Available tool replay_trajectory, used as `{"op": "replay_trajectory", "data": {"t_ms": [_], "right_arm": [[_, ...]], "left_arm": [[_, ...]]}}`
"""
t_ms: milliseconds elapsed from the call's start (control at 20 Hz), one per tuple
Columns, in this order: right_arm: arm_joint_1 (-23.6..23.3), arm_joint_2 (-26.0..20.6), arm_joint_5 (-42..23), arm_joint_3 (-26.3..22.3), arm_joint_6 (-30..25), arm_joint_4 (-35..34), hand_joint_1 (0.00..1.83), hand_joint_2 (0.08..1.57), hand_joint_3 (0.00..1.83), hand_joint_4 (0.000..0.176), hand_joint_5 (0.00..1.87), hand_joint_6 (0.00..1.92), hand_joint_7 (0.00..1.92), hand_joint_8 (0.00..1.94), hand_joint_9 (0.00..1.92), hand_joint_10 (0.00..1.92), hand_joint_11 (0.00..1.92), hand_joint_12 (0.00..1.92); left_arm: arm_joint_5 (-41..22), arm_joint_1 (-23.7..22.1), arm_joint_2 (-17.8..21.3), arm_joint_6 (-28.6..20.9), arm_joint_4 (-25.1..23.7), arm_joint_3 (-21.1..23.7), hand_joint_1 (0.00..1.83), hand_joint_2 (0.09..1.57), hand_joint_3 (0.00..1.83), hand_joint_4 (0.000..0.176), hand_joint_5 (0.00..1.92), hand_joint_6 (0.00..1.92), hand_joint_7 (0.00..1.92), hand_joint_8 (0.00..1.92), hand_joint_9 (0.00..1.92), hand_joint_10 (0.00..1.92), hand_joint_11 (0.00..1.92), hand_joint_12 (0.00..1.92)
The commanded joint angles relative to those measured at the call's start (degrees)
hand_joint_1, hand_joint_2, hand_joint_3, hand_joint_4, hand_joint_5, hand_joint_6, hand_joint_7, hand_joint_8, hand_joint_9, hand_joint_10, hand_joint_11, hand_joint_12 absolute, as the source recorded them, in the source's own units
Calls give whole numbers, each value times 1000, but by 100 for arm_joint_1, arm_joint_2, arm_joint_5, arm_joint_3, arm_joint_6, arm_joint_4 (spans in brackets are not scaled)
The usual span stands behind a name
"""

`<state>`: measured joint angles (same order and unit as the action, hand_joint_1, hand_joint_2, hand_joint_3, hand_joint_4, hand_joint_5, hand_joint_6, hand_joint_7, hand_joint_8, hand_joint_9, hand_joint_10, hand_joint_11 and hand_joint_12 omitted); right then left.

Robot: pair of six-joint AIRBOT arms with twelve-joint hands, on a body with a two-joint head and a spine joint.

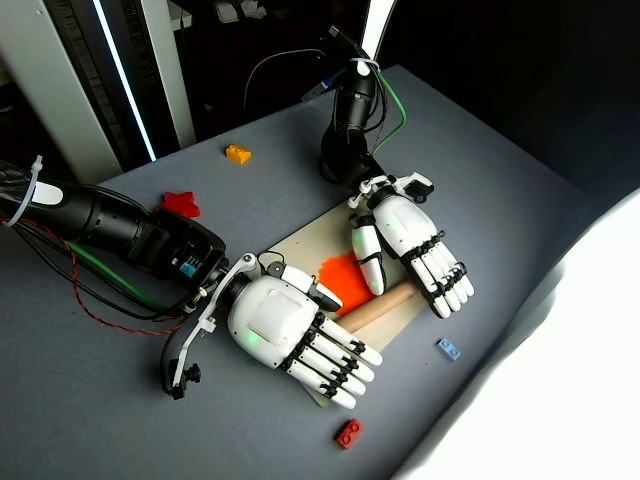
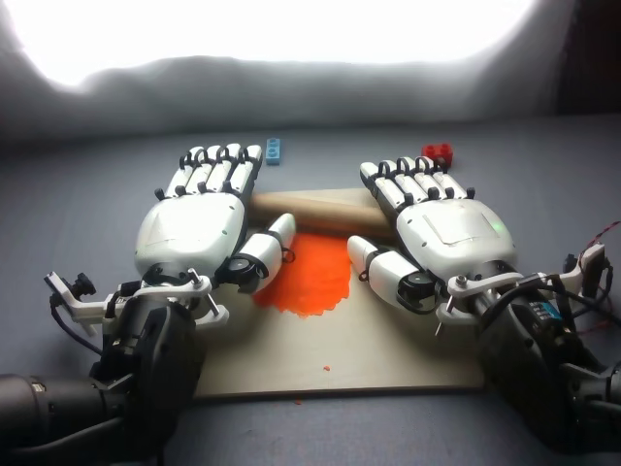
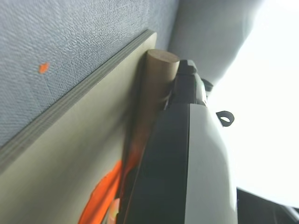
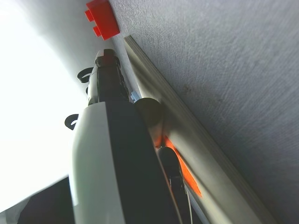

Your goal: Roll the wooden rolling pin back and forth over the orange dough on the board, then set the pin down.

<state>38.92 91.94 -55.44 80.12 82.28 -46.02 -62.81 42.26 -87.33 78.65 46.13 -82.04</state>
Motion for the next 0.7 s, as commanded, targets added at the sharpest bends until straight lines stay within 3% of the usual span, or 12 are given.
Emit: {"op": "replay_trajectory", "data": {"t_ms": [0, 650], "right_arm": [[-45, -17, -590, 29, -27, 289, 0, 1455, 0, 0, 32, 6, 18, 4, 0, 0, 0, 0], [-53, -21, -557, 91, -62, 288, 0, 1453, 0, 0, 56, 14, 45, 11, 0, 0, 0, 0]], "left_arm": [[-542, -61, 69, 58, -241, 0, 0, 1469, 0, 0, 54, 7, 34, 3, 0, 0, 0, 0], [-311, -222, 398, 444, -246, 215, 0, 1465, 0, 0, 82, 12, 66, 10, 26, 10, 13, 6]]}}
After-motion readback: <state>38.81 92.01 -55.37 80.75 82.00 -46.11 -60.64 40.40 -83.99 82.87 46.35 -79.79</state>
